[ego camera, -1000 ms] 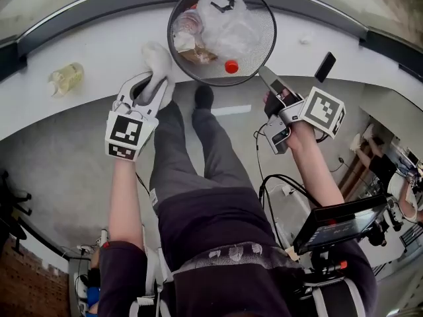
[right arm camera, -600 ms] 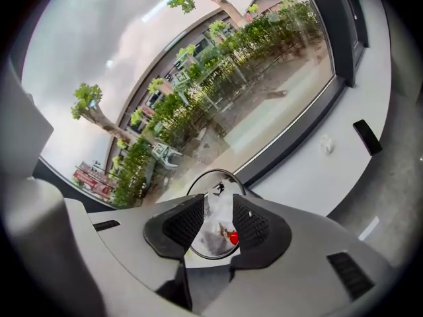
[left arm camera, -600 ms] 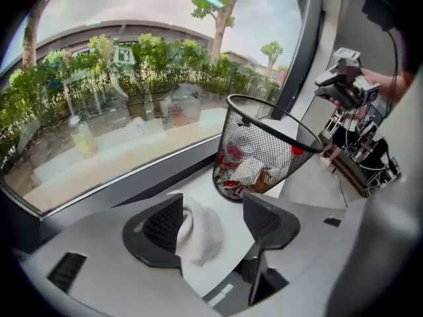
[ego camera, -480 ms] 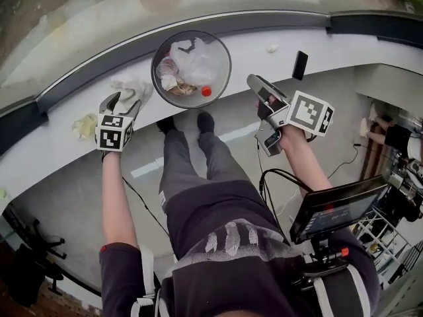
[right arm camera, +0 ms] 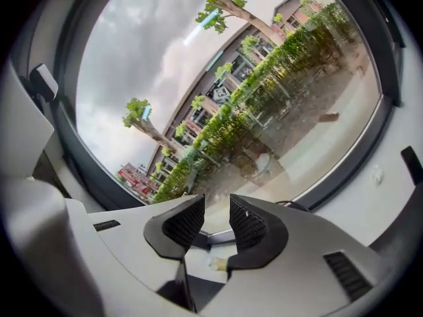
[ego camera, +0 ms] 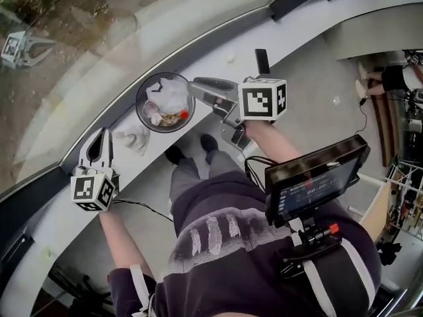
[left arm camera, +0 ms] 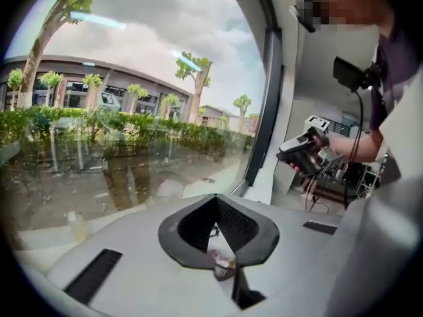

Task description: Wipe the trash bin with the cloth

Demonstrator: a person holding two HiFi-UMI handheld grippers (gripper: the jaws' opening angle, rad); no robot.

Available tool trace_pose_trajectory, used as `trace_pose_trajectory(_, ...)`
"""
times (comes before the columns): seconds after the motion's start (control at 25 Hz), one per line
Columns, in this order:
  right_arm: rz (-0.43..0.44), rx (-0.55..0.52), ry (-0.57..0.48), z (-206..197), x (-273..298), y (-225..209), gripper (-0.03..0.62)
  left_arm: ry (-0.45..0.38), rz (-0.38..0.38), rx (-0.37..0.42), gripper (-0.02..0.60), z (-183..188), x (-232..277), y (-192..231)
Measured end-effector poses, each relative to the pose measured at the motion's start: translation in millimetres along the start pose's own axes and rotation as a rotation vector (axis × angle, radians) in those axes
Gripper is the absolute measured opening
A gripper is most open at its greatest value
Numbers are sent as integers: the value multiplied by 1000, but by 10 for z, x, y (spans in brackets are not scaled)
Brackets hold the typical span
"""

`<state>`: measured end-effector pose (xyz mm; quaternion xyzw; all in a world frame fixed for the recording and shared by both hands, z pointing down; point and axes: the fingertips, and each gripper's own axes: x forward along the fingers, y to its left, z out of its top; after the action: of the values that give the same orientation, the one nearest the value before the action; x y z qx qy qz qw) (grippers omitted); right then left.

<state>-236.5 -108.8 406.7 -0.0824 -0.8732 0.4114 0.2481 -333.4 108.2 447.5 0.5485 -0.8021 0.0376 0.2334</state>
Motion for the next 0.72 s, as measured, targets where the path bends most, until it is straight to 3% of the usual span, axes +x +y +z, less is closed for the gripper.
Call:
trace_pose_trajectory(0.04,33,-20,-20,66,-51,125,117,-35,-42,9,-3,216,-46,-124)
trace_pose_trajectory(0.16,112,-96,-86,210,-235,489,112,-106,-145,87,-3,756,-191,-512)
trace_pose_trajectory(0.24,144,-145,-133,285,-358,684,6,-137,-173,154,-3,1001,-264,-684)
trace_pose_trajectory(0.56,279,-197,-268,387,-735,946,-2,-191,-308,250,-3,1350,-163,-1200)
trace_pose_trajectory(0.72,374,-230,-337,426,-1162,1132,-2,-190,-288,319,-3,1577,-330,-1640)
